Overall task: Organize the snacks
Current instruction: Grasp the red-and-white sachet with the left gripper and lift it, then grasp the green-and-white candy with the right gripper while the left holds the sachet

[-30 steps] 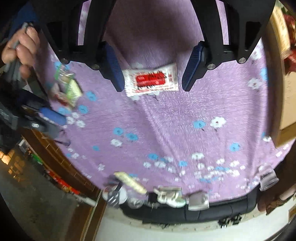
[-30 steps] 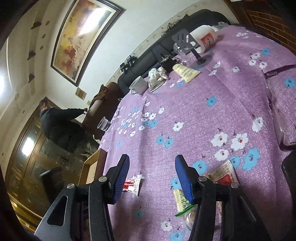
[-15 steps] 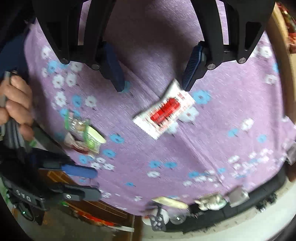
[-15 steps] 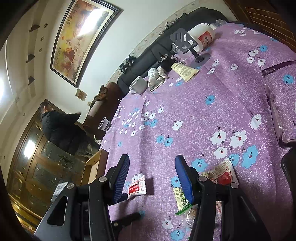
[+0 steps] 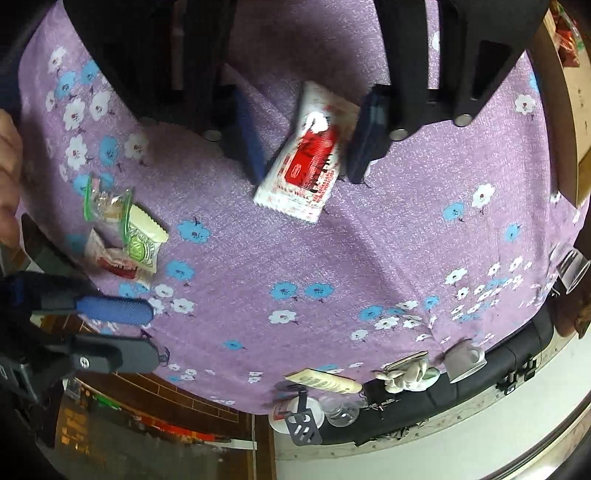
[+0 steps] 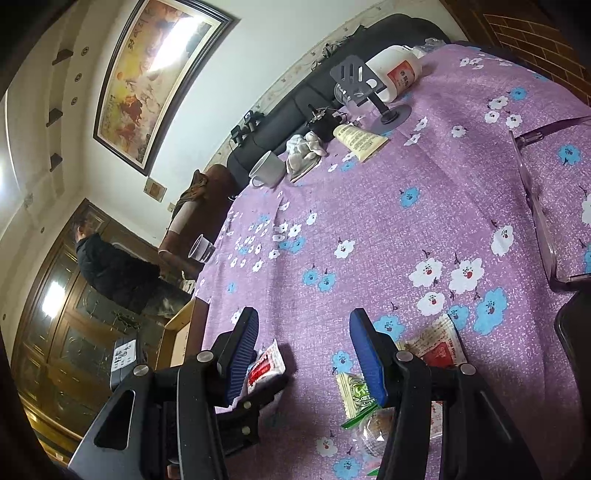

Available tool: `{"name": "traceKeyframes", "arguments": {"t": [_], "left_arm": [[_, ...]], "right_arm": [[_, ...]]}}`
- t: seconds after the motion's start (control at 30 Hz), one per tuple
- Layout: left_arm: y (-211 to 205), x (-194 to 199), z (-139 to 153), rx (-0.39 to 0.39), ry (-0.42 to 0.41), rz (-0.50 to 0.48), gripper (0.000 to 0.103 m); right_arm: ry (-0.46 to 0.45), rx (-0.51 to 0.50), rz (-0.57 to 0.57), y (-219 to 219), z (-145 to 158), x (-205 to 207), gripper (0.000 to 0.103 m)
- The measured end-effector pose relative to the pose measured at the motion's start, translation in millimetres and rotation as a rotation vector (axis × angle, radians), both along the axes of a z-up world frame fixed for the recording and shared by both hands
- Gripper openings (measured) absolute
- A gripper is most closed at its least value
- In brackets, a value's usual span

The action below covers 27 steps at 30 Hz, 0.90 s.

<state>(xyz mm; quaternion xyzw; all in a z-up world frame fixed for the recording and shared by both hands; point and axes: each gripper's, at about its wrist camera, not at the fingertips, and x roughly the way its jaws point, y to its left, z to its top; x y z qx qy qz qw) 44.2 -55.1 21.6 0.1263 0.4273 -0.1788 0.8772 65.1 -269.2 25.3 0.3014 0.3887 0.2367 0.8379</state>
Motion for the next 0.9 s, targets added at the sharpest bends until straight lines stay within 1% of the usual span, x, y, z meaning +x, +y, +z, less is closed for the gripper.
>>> {"name": "traceKeyframes", "arguments": {"t": [0.1, 0.2, 0.27, 0.3, 0.37, 0.43, 0.5, 0.53, 0.6, 0.67, 0.73, 0.8, 0.9], "left_arm": [[3.8, -1.3, -0.6, -0.009, -0.005, 0.030, 0.028], [14.9, -4.6, -0.1, -0.015, 0.005, 0.097, 0.028], [28.5, -10.9, -0.1, -0.036, 0.009, 0.149, 0.028], [36.1, -14.3, 0.4, -0.049, 0.008, 0.174, 0.028], [52.0, -20.7, 2.0, -0.105, -0.004, 0.211, 0.028], [66.0, -21.4, 2.6, -0.146, -0.024, 0.257, 0.028], [73.9, -17.0, 2.3, -0.183, -0.022, 0.282, 0.028], [78.0, -15.3, 2.6, -0.210, -0.026, 0.290, 0.028], [82.6, -13.9, 3.3, -0.233, -0.030, 0.302, 0.028], [88.1, -14.0, 5.1, -0.272, -0.032, 0.305, 0.028], [90.6, -14.4, 6.3, -0.283, -0.036, 0.304, 0.028], [90.9, -14.2, 6.5, -0.291, -0.036, 0.298, 0.028], [89.0, -16.6, 9.5, -0.291, -0.053, 0.287, 0.028]], "right_arm": [[-0.005, -0.005, 0.002, 0.8, 1.0, -0.9, 0.055], [-0.008, -0.008, 0.002, 0.3, 2.3, -1.8, 0.054], [0.007, -0.010, 0.006, 0.4, 1.0, -2.1, 0.054], [0.020, -0.010, 0.011, 0.9, -0.3, -2.2, 0.055], [0.049, -0.013, 0.027, 2.7, -2.6, -1.1, 0.055], [0.062, -0.047, 0.040, 7.2, -3.1, -0.3, 0.055], [0.070, -0.082, 0.042, 10.9, -1.5, -2.0, 0.055], [0.073, -0.090, 0.045, 12.0, 0.1, -3.7, 0.055], [0.087, -0.103, 0.041, 12.8, 2.8, -11.0, 0.055], [0.094, -0.118, 0.032, 13.7, 4.7, -18.8, 0.055], [0.123, -0.169, 0.018, 16.9, 4.4, -25.9, 0.055], [0.166, -0.194, -0.006, 17.2, 0.8, -29.5, 0.055], [0.208, -0.230, -0.062, 14.7, -4.4, -26.5, 0.055]]}}
